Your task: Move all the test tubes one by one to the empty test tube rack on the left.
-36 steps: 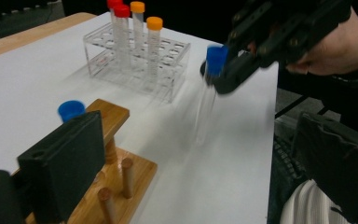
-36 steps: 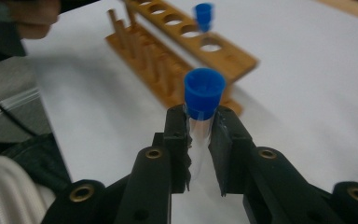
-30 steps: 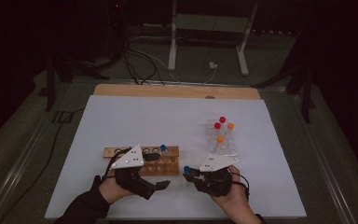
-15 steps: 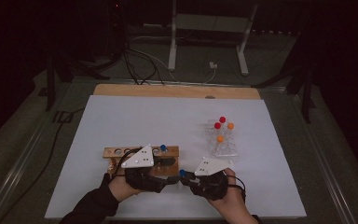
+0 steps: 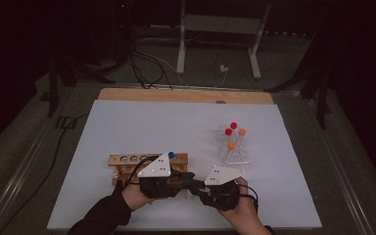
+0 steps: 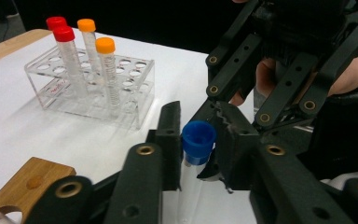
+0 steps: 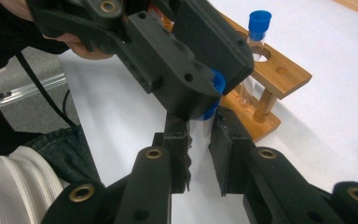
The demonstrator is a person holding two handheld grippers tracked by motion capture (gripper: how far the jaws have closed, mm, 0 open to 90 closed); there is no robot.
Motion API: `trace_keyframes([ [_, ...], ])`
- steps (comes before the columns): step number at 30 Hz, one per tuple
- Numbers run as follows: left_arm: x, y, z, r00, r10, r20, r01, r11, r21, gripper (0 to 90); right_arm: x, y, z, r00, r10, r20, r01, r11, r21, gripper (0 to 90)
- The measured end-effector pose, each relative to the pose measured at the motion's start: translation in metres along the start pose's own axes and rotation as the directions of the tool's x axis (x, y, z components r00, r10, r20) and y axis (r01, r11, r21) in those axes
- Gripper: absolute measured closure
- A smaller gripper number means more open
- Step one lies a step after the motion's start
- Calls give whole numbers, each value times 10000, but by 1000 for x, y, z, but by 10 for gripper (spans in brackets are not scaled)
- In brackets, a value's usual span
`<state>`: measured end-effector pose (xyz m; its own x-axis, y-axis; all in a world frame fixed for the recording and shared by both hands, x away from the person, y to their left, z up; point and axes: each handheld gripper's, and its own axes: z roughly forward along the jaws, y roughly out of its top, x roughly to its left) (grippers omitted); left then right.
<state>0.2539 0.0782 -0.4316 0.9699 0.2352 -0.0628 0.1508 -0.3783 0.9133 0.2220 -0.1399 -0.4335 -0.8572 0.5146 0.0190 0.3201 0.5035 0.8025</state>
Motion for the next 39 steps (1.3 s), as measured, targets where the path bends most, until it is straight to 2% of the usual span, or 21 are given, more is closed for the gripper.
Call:
trace_keyframes([
  [10, 0, 2, -1, 9997, 172, -150, -173, 9998, -45, 775, -1, 0, -1, 9999, 111, 55, -110, 9998, -153, 758],
  [12, 1, 3, -3, 9994, 176, -284, -179, 9998, -98, 776, -1, 0, -1, 9998, 170, 62, -169, 9995, -251, 660],
  [19, 7, 10, -21, 9968, 170, -778, -201, 9991, -386, 776, -6, 0, -8, 9986, 354, 385, -325, 9969, -719, 460],
  [21, 9, 12, -27, 9949, 208, -992, -246, 9990, -373, 776, -8, 1, -11, 9989, 390, 257, -363, 9947, -961, 379],
  [22, 9, 13, -30, 9933, 259, -1128, -304, 9988, -388, 776, -8, 1, -11, 9989, 390, 257, -363, 9947, -961, 379],
  [25, 11, 16, -40, 9893, 310, -1427, -380, 9982, -465, 776, -12, 2, -13, 9983, 567, 122, -551, 9929, -1053, 286],
  [26, 12, 17, -43, 9884, 307, -1490, -386, 9980, -505, 776, -13, 2, -13, 9974, 710, 143, -691, 9922, -1038, 243],
  [30, 16, 22, -58, 9805, 362, -1930, -502, 9964, -685, 776, -14, 2, -15, 9953, 869, 436, -807, 9887, -1266, 174],
  [34, 23, 24, -69, 9732, 147, -2295, -370, 9950, -929, 775, -16, 2, -20, 9923, 1047, 656, -924, 9815, -1679, 113],
  [36, 26, 23, -71, 9686, 86, -2483, -324, 9952, -920, 776, -17, 1, -23, 9953, 902, 343, -828, 9808, -1764, 28],
  [39, 32, 20, -73, 9609, -20, -2768, -245, 9955, -920, 776, -18, 0, -26, 9952, 877, 439, -787, 9810, -1772, 22],
])
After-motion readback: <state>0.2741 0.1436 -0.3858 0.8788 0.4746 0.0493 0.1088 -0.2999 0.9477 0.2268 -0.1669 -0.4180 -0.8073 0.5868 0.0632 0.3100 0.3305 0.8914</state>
